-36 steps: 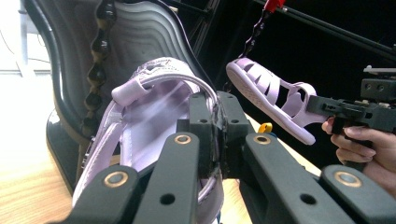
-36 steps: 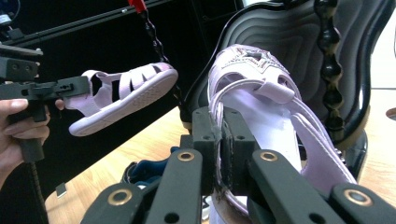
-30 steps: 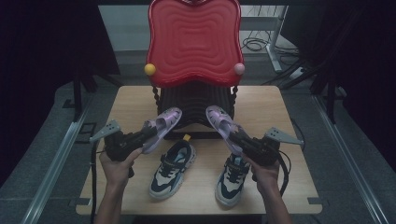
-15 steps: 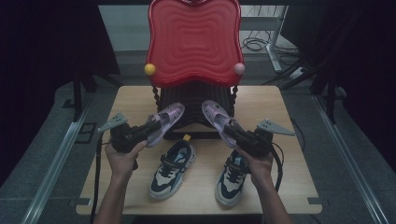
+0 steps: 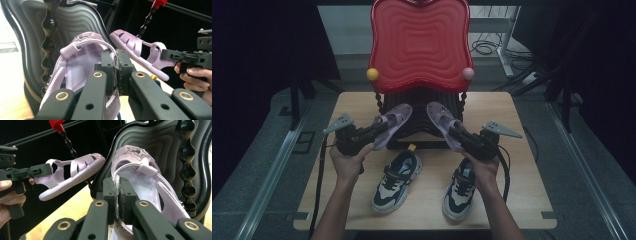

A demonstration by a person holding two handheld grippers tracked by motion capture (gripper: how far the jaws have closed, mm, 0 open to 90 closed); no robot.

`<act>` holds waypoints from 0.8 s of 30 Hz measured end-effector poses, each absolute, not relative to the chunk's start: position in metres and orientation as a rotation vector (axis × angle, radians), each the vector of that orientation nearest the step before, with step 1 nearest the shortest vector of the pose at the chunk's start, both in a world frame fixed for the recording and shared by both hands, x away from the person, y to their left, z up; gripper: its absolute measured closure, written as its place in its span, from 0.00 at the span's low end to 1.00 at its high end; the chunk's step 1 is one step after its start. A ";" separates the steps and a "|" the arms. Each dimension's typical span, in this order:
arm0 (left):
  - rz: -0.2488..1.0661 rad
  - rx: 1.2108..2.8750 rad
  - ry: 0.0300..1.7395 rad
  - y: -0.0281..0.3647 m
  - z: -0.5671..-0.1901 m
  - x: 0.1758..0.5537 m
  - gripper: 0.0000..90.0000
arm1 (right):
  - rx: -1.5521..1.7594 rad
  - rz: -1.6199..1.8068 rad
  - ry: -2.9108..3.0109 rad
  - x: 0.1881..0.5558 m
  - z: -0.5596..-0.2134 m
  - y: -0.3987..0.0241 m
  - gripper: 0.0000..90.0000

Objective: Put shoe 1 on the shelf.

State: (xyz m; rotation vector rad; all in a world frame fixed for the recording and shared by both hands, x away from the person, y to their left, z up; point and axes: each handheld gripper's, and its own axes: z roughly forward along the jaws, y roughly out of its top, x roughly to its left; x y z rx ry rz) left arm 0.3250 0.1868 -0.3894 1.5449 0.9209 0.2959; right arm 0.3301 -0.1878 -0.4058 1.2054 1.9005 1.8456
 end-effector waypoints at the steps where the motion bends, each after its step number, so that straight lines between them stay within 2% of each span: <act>1: 0.296 1.544 0.922 0.186 -0.390 0.326 0.96 | 1.205 1.845 1.897 0.331 -0.406 -0.187 0.95; 24: 0.326 1.514 0.929 0.171 -0.383 0.350 0.96 | 1.221 1.854 1.822 0.347 -0.400 -0.169 0.95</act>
